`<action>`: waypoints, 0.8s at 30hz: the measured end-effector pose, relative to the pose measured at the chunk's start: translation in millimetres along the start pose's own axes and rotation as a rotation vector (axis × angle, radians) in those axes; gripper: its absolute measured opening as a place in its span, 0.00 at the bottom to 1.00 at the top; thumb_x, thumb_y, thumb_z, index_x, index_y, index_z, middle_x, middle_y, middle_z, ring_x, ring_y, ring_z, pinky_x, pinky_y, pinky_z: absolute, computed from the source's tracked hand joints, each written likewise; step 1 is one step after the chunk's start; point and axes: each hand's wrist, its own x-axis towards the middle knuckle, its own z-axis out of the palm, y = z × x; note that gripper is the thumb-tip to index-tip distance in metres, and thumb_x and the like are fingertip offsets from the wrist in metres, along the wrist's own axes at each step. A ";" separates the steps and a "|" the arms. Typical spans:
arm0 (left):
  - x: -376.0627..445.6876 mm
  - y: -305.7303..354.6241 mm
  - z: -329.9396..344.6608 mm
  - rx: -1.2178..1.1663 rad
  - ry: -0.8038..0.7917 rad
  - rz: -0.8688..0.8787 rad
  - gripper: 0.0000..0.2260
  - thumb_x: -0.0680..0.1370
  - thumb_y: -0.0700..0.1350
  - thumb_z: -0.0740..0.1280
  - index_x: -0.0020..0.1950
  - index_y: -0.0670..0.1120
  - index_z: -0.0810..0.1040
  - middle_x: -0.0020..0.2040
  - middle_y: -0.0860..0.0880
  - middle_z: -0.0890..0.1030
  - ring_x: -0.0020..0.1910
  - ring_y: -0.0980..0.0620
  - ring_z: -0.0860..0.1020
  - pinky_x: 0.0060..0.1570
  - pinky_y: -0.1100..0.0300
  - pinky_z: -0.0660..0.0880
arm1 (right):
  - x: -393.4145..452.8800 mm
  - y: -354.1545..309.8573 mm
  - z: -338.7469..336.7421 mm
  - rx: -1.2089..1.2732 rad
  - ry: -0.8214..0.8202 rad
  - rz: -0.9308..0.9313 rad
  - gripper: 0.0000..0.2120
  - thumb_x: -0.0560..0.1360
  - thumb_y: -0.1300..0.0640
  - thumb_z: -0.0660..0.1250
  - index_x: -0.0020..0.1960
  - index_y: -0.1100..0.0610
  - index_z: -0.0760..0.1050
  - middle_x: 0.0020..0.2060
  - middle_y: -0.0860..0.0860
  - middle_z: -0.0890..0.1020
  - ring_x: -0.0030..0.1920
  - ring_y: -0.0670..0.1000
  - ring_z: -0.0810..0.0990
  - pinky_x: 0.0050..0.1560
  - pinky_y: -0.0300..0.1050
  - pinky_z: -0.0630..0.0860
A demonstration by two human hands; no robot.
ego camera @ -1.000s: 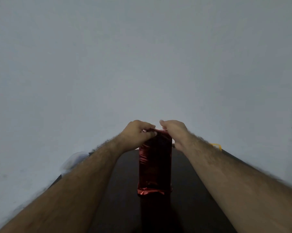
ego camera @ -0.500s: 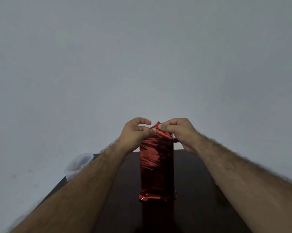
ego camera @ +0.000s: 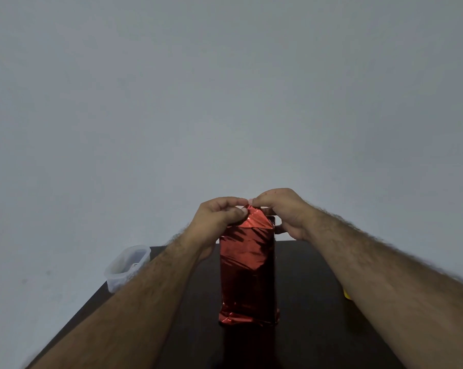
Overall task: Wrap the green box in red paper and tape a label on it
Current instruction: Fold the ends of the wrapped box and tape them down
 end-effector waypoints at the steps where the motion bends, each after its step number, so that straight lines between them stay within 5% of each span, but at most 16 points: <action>1: 0.8 1.2 0.6 0.006 -0.004 -0.012 0.09 0.78 0.35 0.75 0.58 0.41 0.87 0.44 0.41 0.84 0.45 0.49 0.83 0.47 0.59 0.81 | 0.5 -1.2 -0.5 -0.018 -0.005 0.012 0.07 0.72 0.56 0.79 0.41 0.55 0.82 0.33 0.46 0.83 0.38 0.48 0.80 0.42 0.48 0.75; 10: 6.9 1.8 18.5 0.083 0.143 -0.045 0.09 0.77 0.30 0.71 0.54 0.38 0.86 0.40 0.42 0.85 0.30 0.56 0.81 0.28 0.66 0.75 | 5.6 0.0 1.3 -0.012 0.104 0.156 0.08 0.68 0.67 0.79 0.41 0.58 0.82 0.37 0.53 0.84 0.41 0.55 0.81 0.44 0.52 0.79; 17: 12.8 -5.2 26.2 0.127 0.220 -0.030 0.09 0.75 0.33 0.71 0.50 0.44 0.86 0.43 0.39 0.87 0.36 0.48 0.83 0.37 0.56 0.80 | 7.0 -1.1 0.8 0.006 0.101 0.255 0.10 0.70 0.63 0.79 0.51 0.60 0.85 0.42 0.53 0.86 0.40 0.53 0.84 0.38 0.49 0.82; 20: 12.7 -8.9 26.6 0.156 0.198 -0.002 0.10 0.74 0.34 0.69 0.51 0.46 0.85 0.40 0.42 0.85 0.37 0.47 0.82 0.38 0.54 0.79 | 4.6 -1.2 3.5 0.040 0.130 0.267 0.08 0.70 0.66 0.77 0.48 0.60 0.83 0.39 0.54 0.86 0.33 0.52 0.84 0.32 0.46 0.80; 24: 12.1 -11.5 26.1 0.208 0.194 0.014 0.15 0.72 0.33 0.70 0.55 0.49 0.84 0.50 0.49 0.87 0.45 0.49 0.86 0.41 0.54 0.82 | 2.5 1.4 6.5 0.069 0.197 0.269 0.11 0.67 0.70 0.78 0.47 0.62 0.82 0.38 0.56 0.83 0.24 0.50 0.82 0.26 0.45 0.79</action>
